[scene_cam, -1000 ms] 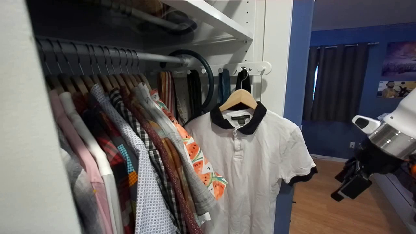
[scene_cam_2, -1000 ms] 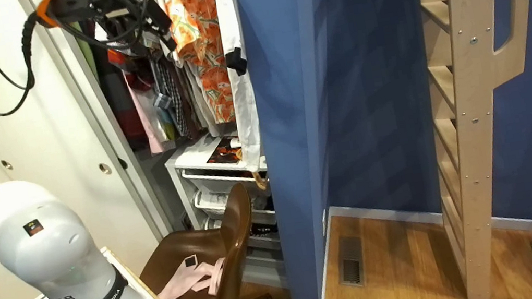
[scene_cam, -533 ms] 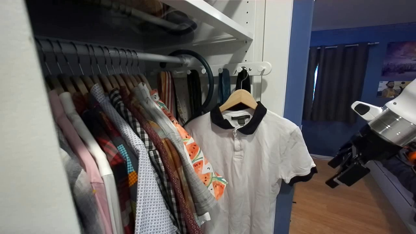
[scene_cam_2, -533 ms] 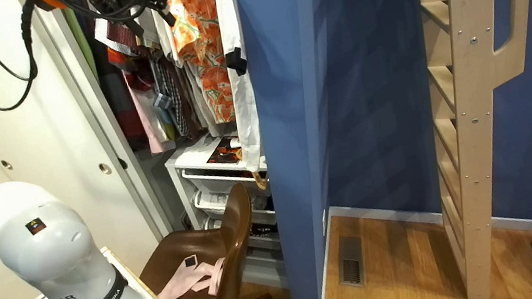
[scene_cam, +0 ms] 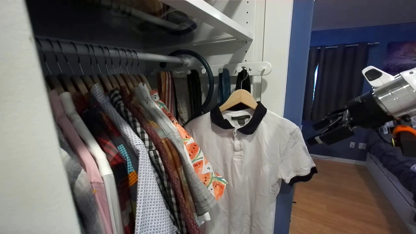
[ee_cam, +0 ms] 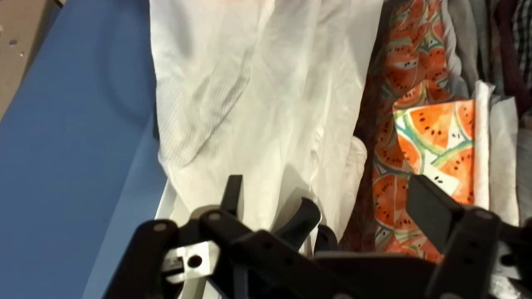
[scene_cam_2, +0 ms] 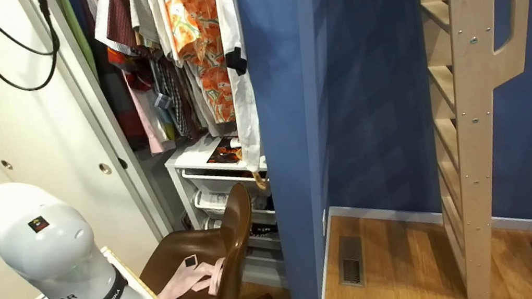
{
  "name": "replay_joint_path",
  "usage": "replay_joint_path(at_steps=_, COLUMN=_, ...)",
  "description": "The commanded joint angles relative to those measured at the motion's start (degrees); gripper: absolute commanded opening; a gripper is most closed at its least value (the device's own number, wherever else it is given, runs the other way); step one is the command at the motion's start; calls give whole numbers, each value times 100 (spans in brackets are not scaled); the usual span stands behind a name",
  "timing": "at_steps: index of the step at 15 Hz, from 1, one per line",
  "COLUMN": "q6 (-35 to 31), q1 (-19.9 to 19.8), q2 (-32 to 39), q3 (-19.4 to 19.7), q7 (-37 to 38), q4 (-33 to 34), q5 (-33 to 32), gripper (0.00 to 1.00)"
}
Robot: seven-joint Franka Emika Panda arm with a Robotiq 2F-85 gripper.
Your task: Move the white shirt on the hanger to the right pin
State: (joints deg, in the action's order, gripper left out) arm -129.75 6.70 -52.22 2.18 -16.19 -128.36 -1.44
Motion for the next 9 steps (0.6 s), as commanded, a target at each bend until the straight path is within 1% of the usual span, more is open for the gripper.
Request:
replay_joint_path(at_steps=1, q6=-508, q1=272, q2=646, q3=111, q7=-218, q4=570, q5=21, gripper=100)
replay_joint_path(at_steps=6, q6=-1251, q1=536, q2=1444, q3=323, q7=-654, q4=1069, q5=52, gripper=100)
replay_joint_path(at_steps=9, q6=-1466, q1=660, q2=1875, q3=508, q7=-1018, q4=1386, q5=80, gripper=100)
